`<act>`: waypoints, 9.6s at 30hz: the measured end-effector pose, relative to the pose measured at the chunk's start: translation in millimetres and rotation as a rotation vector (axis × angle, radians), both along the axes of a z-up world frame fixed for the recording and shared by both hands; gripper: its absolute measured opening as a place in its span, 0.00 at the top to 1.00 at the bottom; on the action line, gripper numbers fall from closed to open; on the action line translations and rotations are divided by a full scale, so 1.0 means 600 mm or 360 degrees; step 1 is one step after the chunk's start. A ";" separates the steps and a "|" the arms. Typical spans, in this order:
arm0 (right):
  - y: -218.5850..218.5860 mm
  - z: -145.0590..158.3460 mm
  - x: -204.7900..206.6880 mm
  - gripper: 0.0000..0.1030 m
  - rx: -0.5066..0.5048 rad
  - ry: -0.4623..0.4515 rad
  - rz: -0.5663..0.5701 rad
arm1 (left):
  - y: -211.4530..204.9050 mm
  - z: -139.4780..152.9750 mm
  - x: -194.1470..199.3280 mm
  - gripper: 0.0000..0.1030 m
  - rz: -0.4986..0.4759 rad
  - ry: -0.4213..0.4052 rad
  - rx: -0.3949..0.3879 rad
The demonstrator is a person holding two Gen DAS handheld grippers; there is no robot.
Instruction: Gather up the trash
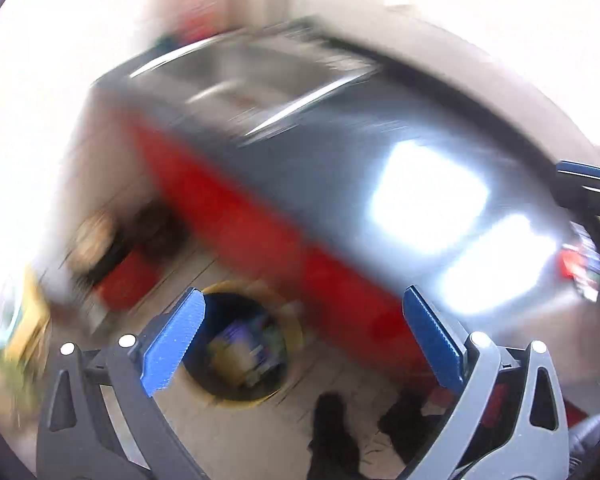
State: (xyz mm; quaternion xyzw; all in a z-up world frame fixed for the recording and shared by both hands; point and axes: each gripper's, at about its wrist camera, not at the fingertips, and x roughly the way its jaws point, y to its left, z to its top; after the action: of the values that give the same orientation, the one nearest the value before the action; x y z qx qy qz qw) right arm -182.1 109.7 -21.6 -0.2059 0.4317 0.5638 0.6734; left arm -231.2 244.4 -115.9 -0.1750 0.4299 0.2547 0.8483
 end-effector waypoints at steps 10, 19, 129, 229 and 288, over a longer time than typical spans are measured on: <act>-0.349 0.054 0.200 0.14 0.0017 -0.0155 -0.1043 | -0.247 0.053 0.298 0.06 -0.0976 -0.0068 0.0013; -0.525 0.009 0.231 0.16 -0.0059 -0.0079 -0.1440 | -0.429 0.049 0.357 0.07 -0.1389 0.0010 0.0135; 0.292 -0.288 -0.386 0.51 -0.0363 0.0133 0.1013 | 0.138 -0.305 -0.237 0.19 0.0824 0.0155 -0.0230; -0.392 -0.052 0.379 0.72 -0.0148 -0.0005 -0.0825 | -0.405 0.049 0.480 0.97 -0.0689 0.0048 -0.0185; 0.177 -0.141 -0.189 0.11 -0.0117 0.0130 0.0554 | 0.120 -0.150 -0.173 0.06 0.0601 0.0300 -0.0238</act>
State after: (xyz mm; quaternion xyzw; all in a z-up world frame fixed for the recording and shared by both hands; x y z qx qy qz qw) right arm -295.7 215.8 -106.1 -0.2788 0.4367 0.6636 0.5396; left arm -334.9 316.2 -205.6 -0.2901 0.4847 0.3916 0.7263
